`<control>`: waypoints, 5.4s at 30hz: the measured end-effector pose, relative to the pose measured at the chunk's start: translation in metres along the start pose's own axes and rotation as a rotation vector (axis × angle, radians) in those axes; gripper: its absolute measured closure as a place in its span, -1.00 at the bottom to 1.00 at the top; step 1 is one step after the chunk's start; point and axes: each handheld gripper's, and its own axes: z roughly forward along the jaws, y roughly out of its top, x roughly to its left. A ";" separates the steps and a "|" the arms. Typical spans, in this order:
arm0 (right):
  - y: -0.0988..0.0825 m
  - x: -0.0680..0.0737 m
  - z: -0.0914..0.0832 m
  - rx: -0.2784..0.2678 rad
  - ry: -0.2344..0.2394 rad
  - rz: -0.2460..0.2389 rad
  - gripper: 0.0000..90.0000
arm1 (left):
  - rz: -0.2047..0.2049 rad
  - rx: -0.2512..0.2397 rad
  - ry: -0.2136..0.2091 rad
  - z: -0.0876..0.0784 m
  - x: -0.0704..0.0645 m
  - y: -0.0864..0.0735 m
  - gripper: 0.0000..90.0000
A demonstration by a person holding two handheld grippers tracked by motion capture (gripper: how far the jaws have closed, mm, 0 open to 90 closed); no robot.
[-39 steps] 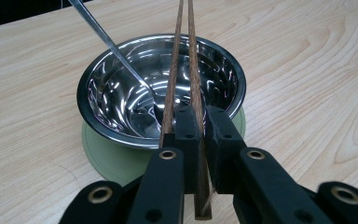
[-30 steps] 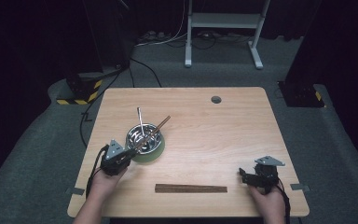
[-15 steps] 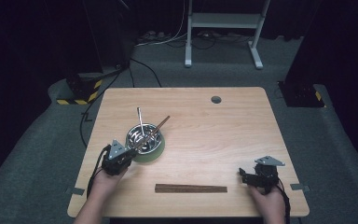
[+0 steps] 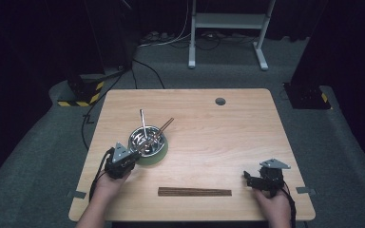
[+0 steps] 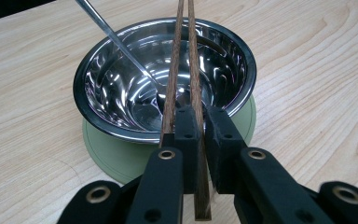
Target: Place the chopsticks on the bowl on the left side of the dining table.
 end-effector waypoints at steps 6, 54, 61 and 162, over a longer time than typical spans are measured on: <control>0.000 0.000 0.000 0.001 0.000 0.002 -0.68 | 0.003 -0.011 0.000 -0.001 -0.001 0.000 0.79; 0.000 0.000 0.000 0.001 0.000 0.002 -0.68 | -0.110 -0.078 0.005 -0.016 0.004 -0.026 0.70; 0.000 0.000 0.000 0.000 0.000 0.002 -0.68 | -0.071 -0.036 -0.035 -0.023 0.017 -0.027 0.70; 0.130 0.100 0.032 -0.212 0.225 -0.203 0.77 | -0.225 -0.155 0.236 -0.020 0.027 -0.040 0.75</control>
